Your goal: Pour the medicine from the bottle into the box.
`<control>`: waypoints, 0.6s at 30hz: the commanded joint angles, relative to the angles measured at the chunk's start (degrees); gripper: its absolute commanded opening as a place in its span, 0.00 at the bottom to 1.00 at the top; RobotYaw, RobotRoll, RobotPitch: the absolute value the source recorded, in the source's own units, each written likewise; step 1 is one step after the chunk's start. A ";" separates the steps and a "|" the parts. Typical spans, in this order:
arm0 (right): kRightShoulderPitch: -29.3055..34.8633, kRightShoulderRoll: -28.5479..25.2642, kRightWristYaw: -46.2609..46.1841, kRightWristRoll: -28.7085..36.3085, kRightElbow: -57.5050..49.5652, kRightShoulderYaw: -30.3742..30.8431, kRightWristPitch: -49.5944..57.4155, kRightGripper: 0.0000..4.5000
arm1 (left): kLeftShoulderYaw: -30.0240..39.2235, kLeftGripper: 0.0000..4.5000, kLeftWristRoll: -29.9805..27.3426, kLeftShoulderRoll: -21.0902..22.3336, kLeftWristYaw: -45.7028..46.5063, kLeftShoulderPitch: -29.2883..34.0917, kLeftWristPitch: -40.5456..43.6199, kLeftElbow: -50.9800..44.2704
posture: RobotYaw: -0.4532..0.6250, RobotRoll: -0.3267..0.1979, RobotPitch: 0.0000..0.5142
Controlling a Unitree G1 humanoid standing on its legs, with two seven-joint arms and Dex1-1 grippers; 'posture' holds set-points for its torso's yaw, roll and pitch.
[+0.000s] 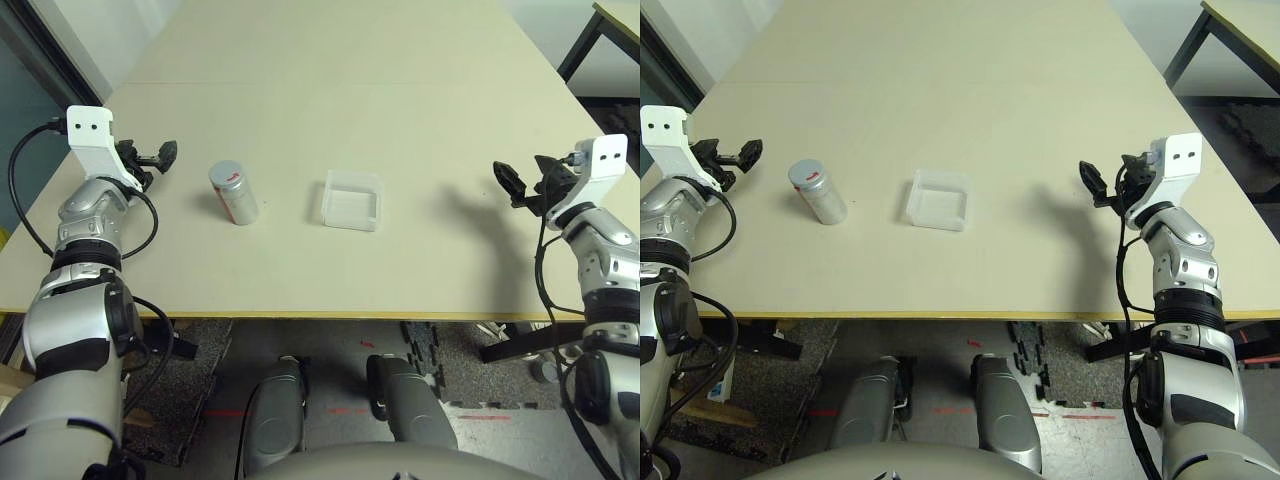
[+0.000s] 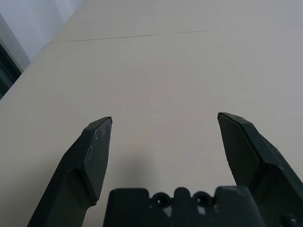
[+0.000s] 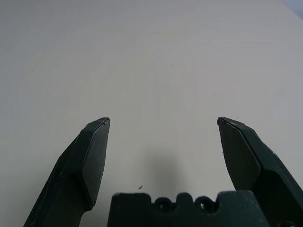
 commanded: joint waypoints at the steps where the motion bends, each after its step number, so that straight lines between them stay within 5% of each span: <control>1: -1.16 0.26 1.81 0.91 -0.40 0.45 0.13 1.00 | 0.38 1.00 -0.52 0.21 -0.75 1.67 0.76 -0.97 | 0.37 0.62 0.28; 18: 0.85 1.19 27.41 9.46 -17.76 9.62 9.56 1.00 | 2.47 1.00 -3.62 3.34 -6.45 7.80 5.14 -8.96 | 0.41 0.62 0.24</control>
